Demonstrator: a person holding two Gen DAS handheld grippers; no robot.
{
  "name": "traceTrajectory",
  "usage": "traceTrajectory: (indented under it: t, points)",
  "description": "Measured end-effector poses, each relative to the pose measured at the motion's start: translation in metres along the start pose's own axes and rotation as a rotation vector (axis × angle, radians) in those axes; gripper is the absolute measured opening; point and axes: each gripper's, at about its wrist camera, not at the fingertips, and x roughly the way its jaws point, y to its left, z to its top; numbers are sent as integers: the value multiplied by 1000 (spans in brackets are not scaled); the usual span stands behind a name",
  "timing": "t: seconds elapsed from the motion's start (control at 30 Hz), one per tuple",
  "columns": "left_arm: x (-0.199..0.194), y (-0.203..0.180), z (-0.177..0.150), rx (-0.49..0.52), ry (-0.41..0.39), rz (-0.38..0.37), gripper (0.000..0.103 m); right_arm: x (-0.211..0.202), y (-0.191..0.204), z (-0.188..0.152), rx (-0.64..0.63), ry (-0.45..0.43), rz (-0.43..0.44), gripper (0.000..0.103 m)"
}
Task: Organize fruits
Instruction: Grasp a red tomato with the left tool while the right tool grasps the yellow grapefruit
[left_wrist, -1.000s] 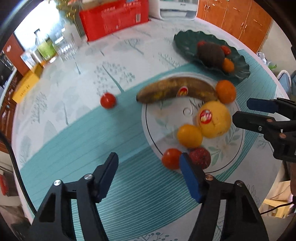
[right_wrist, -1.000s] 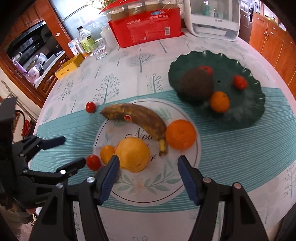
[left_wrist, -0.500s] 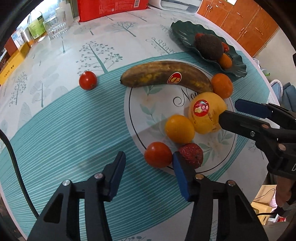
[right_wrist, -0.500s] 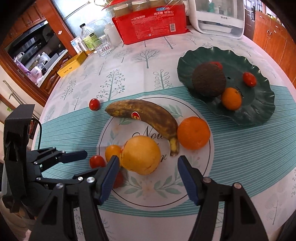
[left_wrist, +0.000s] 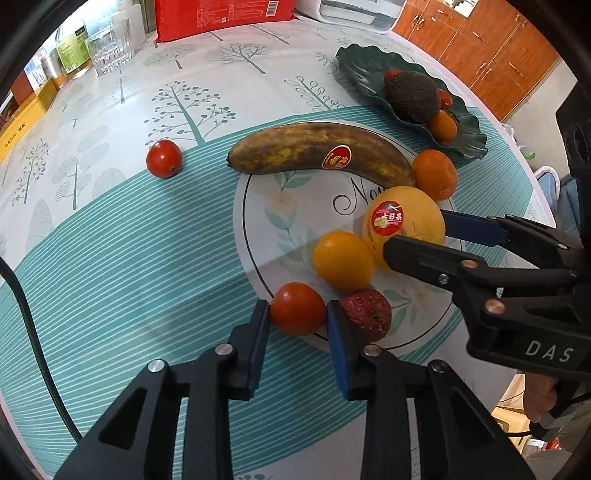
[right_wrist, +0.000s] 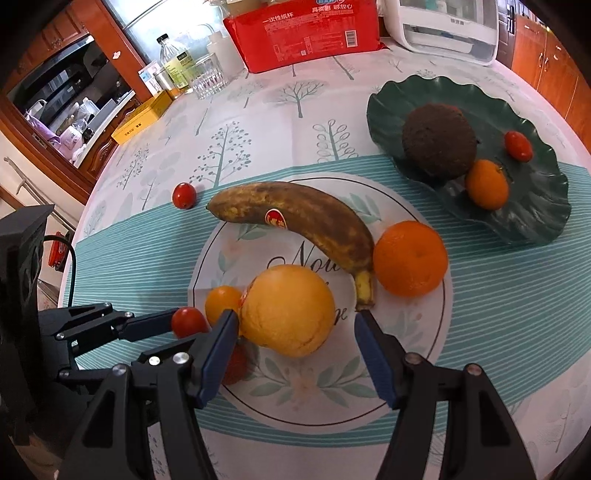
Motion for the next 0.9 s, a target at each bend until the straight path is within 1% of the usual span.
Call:
traceTrajectory:
  t: [0.17,0.2,0.27,0.33,0.57,0.73,0.9]
  points:
    - [1,0,1,-14,-1,-10,29,7,-1,1,19,14,14,65]
    - [1,0,1,-18,-1,-10,29,8,-2,1,24,13,22,64]
    - [0,0,1,-22,-2,-10,29,8,-3,2,31,4,48,57]
    - [0,0,0,-27,-2,-12,29,8,-1,3,23,0,42,55]
    - [-1,1,-2,-35,-1,-17,29,3,3,-2,-19,-17,-4,54]
    - [-8,2,-1,-39,-7,-13,29,-6,3,-4,-27,-29,-5,54]
    - [-24,-3,5,-27,-32,-3,28,-21,3,-4,-43,-53,-10,54]
